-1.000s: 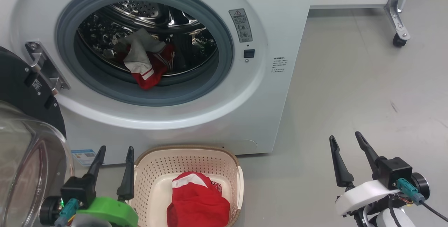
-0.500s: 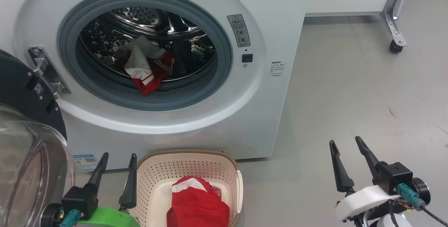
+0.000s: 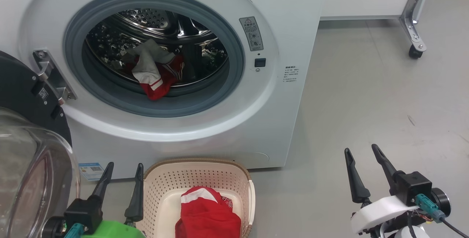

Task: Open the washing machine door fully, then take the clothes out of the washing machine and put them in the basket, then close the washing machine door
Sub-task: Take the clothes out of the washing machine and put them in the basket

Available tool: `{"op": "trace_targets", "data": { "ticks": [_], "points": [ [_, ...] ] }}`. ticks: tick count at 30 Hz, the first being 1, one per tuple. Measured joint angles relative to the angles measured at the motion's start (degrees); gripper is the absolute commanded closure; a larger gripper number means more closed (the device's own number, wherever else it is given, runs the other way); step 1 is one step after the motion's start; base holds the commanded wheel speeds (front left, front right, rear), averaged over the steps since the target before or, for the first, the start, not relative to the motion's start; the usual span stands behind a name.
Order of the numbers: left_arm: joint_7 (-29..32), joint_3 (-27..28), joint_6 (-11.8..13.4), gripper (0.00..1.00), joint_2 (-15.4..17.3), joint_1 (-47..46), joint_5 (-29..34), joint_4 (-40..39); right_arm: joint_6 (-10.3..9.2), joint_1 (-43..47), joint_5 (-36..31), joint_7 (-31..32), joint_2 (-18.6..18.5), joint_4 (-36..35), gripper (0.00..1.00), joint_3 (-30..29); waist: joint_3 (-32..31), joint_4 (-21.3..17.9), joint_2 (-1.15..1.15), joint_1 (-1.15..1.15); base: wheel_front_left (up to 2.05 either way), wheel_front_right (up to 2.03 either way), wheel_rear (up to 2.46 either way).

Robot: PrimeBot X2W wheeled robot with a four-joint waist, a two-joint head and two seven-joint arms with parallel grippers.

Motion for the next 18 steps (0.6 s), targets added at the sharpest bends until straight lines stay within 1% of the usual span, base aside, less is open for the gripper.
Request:
{"op": "trace_targets", "data": {
  "ticks": [10,18],
  "points": [
    [1.0,-0.3,0.5,0.00,0.0,0.8,0.0,-0.9,0.01,0.3,0.0,0.9,0.0,-1.0,0.00,0.5,0.1,0.2,0.00,0.00,0.00,0.00,0.00],
    [3.1,-0.6,0.8,0.00,0.4,0.6,0.2,-1.2,0.02,0.4,0.0,1.5,0.0,-2.6,0.00,1.1,1.9,-0.2,0.00,0.00,0.00,0.00,0.00]
  ]
}}
